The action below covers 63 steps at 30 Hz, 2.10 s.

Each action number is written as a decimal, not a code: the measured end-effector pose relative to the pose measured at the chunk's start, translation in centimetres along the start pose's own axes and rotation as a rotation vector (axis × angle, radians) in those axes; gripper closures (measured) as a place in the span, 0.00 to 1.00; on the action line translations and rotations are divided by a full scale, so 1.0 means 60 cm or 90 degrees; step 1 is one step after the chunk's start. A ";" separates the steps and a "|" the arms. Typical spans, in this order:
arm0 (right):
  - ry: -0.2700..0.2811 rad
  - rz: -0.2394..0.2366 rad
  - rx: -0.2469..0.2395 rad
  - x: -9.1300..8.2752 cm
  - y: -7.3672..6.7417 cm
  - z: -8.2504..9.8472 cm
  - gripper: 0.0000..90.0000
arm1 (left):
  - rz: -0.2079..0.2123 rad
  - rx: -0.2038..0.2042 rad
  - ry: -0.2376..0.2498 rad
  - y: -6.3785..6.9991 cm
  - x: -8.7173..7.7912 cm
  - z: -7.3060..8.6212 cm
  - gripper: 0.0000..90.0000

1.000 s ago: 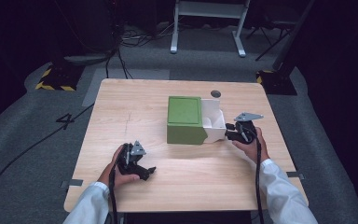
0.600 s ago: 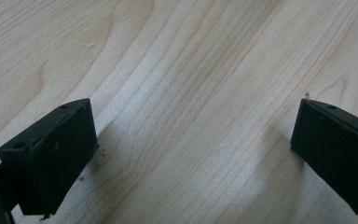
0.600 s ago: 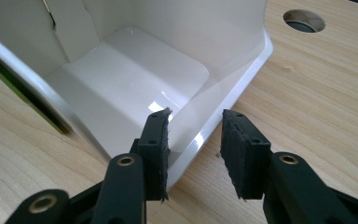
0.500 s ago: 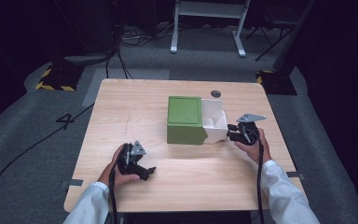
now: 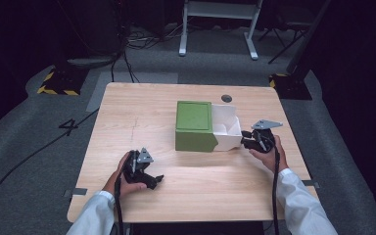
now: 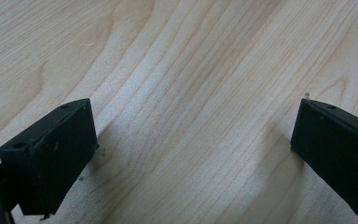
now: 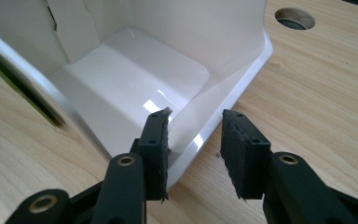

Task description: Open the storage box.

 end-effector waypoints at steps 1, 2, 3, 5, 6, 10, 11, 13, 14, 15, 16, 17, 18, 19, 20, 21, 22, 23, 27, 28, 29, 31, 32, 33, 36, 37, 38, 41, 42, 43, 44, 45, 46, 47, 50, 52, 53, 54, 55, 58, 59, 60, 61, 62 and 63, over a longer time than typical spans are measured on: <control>-0.002 0.000 0.001 -0.001 0.002 0.001 0.70 | 0.000 -0.001 0.001 0.000 0.000 0.000 0.01; -0.001 0.001 0.003 -0.003 0.004 0.003 0.70 | 0.000 0.000 0.000 0.000 0.000 0.000 0.01; -0.001 0.001 0.003 -0.003 0.004 0.003 0.70 | 0.000 0.000 0.000 0.000 0.000 0.000 0.01; -0.001 0.001 0.002 -0.003 0.005 0.003 0.70 | 0.001 -0.001 0.000 0.000 0.000 0.000 0.01; -0.001 0.001 0.001 -0.004 0.005 0.003 0.70 | 0.000 0.000 0.000 0.000 0.000 0.000 0.01; -0.001 -0.001 0.000 -0.005 0.005 0.003 0.70 | 0.000 0.000 0.000 0.000 0.000 0.000 0.01; -0.001 -0.001 0.000 -0.005 0.005 0.003 0.70 | 0.000 0.000 0.000 0.000 0.000 0.000 0.01; -0.002 -0.001 -0.002 -0.005 0.006 0.004 0.70 | 0.000 0.000 0.000 0.000 0.000 0.000 0.01; -0.002 -0.001 -0.003 -0.006 0.007 0.004 0.70 | 0.001 -0.002 0.001 0.000 0.000 0.000 0.01; -0.002 -0.001 -0.003 -0.006 0.007 0.004 0.70 | 0.001 -0.001 0.001 0.000 0.000 0.000 0.01; -0.003 0.000 -0.004 -0.006 0.007 0.004 0.70 | 0.001 -0.002 0.001 0.000 0.000 0.000 0.01; -0.003 -0.001 -0.005 -0.007 0.007 0.004 0.70 | 0.001 -0.002 0.001 0.000 0.000 0.000 0.01; -0.003 -0.002 -0.004 -0.008 0.008 0.005 0.70 | 0.001 -0.002 0.001 0.000 0.000 0.000 0.01; -0.003 -0.002 -0.003 -0.009 0.009 0.006 0.70 | 0.001 -0.002 0.001 0.000 0.000 0.000 0.01; -0.002 -0.003 0.002 -0.011 0.012 0.008 0.70 | 0.001 -0.002 0.001 0.000 0.000 0.000 0.01; -0.002 -0.003 0.002 -0.011 0.012 0.008 0.70 | 0.001 -0.002 0.001 0.000 0.000 0.000 0.01; -0.002 -0.003 0.002 -0.012 0.013 0.009 0.70 | 0.000 0.000 0.000 0.000 0.000 0.000 0.01; -0.003 -0.003 0.004 -0.013 0.015 0.010 0.70 | 0.000 0.000 0.000 0.000 0.000 0.000 0.01; -0.004 -0.002 0.000 -0.015 0.017 0.011 0.70 | 0.001 -0.002 0.001 0.000 0.000 0.000 0.01; -0.004 -0.002 0.000 -0.015 0.017 0.011 0.70 | 0.001 -0.002 0.001 0.000 0.000 0.000 0.01; -0.004 -0.002 0.001 -0.015 0.018 0.011 0.70 | 0.001 -0.002 0.001 0.000 0.000 0.000 0.01; -0.004 -0.002 0.006 -0.015 0.018 0.012 0.70 | 0.001 -0.002 0.001 0.000 0.000 0.000 0.01; -0.005 0.000 0.002 -0.016 0.018 0.012 0.70 | 0.000 -0.001 0.001 0.000 0.000 0.000 0.01; -0.005 0.000 0.002 -0.016 0.018 0.012 0.70 | 0.000 -0.001 0.001 0.000 0.000 0.000 0.01; -0.005 -0.001 0.003 -0.016 0.019 0.013 0.70 | 0.000 0.000 0.000 0.000 0.000 0.000 0.01; -0.006 -0.001 0.004 -0.017 0.020 0.013 0.70 | 0.000 0.000 0.000 0.000 0.000 0.000 0.01; -0.005 -0.001 0.002 -0.017 0.020 0.013 0.69 | 0.000 -0.002 0.001 0.000 0.000 0.000 0.01; -0.005 -0.001 0.007 -0.017 0.020 0.015 0.67 | 0.000 -0.001 0.001 0.000 0.000 0.000 0.01; -0.005 -0.001 0.007 -0.017 0.020 0.015 0.67 | 0.001 -0.002 0.001 0.000 0.000 0.000 0.01; -0.007 -0.003 0.004 -0.018 0.021 0.016 0.67 | 0.000 0.000 0.001 0.000 0.000 0.000 0.01; -0.007 -0.003 0.004 -0.018 0.021 0.016 0.67 | 0.000 -0.002 0.001 0.000 0.000 0.000 0.01; -0.006 0.000 0.004 -0.017 0.022 0.016 0.67 | 0.000 -0.001 0.001 0.000 0.000 0.000 0.01; -0.006 0.000 0.005 -0.017 0.023 0.016 0.67 | 0.001 -0.002 0.001 0.000 0.000 0.000 0.01; -0.006 0.000 0.005 -0.017 0.023 0.016 0.67 | 0.001 -0.002 0.001 0.000 0.000 0.000 0.01; -0.008 0.000 0.001 -0.018 0.022 0.016 0.66 | 0.000 -0.002 0.001 0.000 0.000 0.000 0.01; -0.009 0.000 0.002 -0.018 0.024 0.016 0.63 | 0.000 0.000 0.000 0.000 0.000 0.000 0.01; -0.010 0.000 0.002 -0.018 0.024 0.016 0.58 | 0.000 0.000 0.000 0.000 0.000 0.000 0.01; -0.008 -0.010 0.008 -0.019 0.025 0.015 0.56 | 0.000 -0.001 0.001 0.000 0.000 0.000 0.01; -0.008 -0.010 0.008 -0.019 0.025 0.015 0.56 | 0.000 -0.001 0.001 0.000 0.000 0.000 0.01; -0.001 -0.005 0.006 -0.022 0.024 0.013 0.50 | 0.000 0.000 0.000 0.000 0.000 0.000 0.01; 0.000 -0.008 0.006 -0.023 0.024 0.013 0.48 | 0.000 -0.001 0.001 0.000 0.000 0.000 0.01; 0.004 -0.012 0.011 -0.025 0.026 0.012 0.44 | 0.000 0.000 0.001 0.000 0.000 0.000 0.01; 0.004 -0.011 0.013 -0.026 0.027 0.011 0.42 | 0.000 0.000 0.000 0.000 0.000 0.000 0.01; 0.004 -0.011 0.013 -0.026 0.027 0.011 0.42 | 0.000 0.000 0.001 0.000 0.000 0.000 0.01; 0.007 -0.017 0.022 -0.030 0.031 0.008 0.39 | 0.000 0.000 0.000 0.000 0.000 0.000 0.01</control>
Point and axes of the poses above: each handheld gripper's, and its own axes: x roughly forward along the jaws, z roughly out of its underside, y roughly to its right, the point moved 2 cm from there along x, roughly forward along the jaws, and after that the axes turned 11 degrees about z, right-handed, at the moved point
